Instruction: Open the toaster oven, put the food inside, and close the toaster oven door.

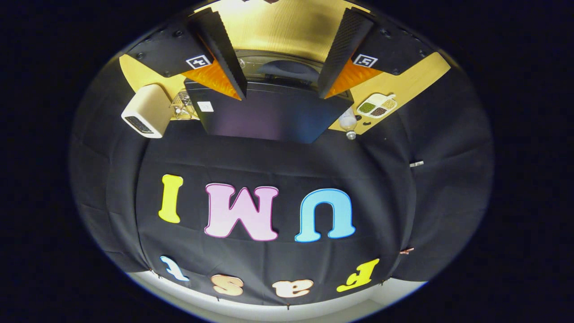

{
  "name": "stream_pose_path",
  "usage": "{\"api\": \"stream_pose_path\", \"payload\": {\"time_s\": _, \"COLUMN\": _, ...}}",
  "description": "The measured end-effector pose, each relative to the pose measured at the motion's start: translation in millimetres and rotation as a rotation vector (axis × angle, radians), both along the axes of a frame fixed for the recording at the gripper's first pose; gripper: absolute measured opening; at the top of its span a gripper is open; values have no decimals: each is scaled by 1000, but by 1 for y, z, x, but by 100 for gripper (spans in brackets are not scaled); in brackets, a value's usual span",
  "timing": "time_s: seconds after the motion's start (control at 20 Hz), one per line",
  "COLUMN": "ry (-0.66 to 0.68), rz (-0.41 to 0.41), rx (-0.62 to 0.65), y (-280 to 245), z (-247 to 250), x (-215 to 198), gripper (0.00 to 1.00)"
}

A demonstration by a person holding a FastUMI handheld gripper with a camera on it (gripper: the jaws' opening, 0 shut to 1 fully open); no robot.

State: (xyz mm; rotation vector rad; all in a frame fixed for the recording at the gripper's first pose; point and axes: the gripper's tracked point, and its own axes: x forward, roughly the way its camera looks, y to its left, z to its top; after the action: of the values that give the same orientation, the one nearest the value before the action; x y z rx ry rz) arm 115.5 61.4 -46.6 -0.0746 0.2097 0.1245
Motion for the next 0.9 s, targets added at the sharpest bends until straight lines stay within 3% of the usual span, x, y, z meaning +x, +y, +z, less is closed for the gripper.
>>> {"api": "stream_pose_path", "payload": {"time_s": 0.4, "ry": -78, "rz": -148, "rx": 25, "y": -73, "z": 42, "x": -24, "gripper": 98}}
{"api": "stream_pose_path", "payload": {"time_s": 0.9, "ry": -128, "rz": -212, "rx": 61, "y": -107, "z": 70, "x": -73, "gripper": 98}}
